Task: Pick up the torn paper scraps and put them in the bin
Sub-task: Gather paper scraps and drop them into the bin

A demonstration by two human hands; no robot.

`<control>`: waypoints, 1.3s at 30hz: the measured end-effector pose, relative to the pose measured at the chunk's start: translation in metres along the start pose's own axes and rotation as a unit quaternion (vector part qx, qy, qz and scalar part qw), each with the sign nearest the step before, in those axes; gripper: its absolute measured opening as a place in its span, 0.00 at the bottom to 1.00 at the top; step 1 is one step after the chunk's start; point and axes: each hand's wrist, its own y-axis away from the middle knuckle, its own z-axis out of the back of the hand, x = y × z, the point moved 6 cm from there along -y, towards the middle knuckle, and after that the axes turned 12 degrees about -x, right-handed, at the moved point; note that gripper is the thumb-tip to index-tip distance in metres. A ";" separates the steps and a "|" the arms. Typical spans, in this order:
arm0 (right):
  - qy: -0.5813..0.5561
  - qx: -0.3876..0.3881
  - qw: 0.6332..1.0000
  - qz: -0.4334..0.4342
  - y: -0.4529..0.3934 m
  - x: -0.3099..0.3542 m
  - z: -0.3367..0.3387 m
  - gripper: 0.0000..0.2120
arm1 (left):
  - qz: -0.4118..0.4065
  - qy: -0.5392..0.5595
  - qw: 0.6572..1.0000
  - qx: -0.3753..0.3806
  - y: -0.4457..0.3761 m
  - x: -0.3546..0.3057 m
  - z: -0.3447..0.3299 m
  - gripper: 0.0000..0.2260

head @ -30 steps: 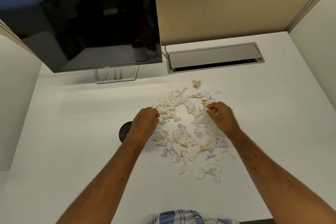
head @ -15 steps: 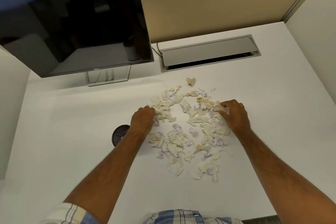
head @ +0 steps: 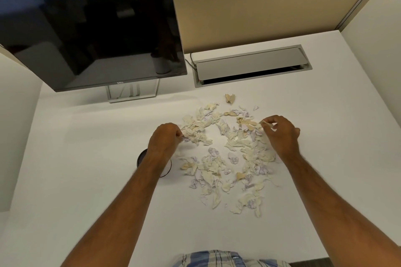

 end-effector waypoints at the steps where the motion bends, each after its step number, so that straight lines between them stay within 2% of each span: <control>1: -0.018 0.003 1.000 0.003 0.001 0.006 0.002 0.03 | 0.005 0.013 1.000 -0.010 0.003 0.001 0.008 0.03; 5: -0.120 0.033 0.992 0.003 0.007 0.034 0.008 0.08 | 0.036 0.085 0.995 -0.041 0.022 0.017 0.036 0.02; 10: -0.208 0.086 0.974 0.015 0.034 0.084 0.002 0.05 | 0.083 0.109 0.987 -0.083 0.053 0.052 0.060 0.02; 15: -0.231 0.164 0.958 0.040 0.077 0.132 -0.028 0.05 | 0.105 0.092 0.984 -0.111 0.083 0.087 0.069 0.02; 19: -0.252 0.232 0.937 0.061 0.117 0.173 -0.058 0.05 | 0.117 0.081 0.984 -0.109 0.095 0.101 0.067 0.03; 25: -0.232 0.289 0.920 0.128 0.159 0.221 -0.102 0.05 | 0.132 0.114 0.980 -0.092 0.099 0.102 0.058 0.05; 31: -0.167 0.331 0.914 0.164 0.172 0.230 -0.125 0.15 | 0.140 0.108 0.977 -0.122 0.096 0.106 0.061 0.06; 35: -0.181 0.316 0.918 0.160 0.162 0.217 -0.124 0.11 | 0.133 0.099 0.978 -0.128 0.090 0.108 0.065 0.05; 39: -0.194 0.280 0.933 0.118 0.139 0.193 -0.111 0.07 | 0.106 0.114 0.980 -0.123 0.079 0.094 0.063 0.06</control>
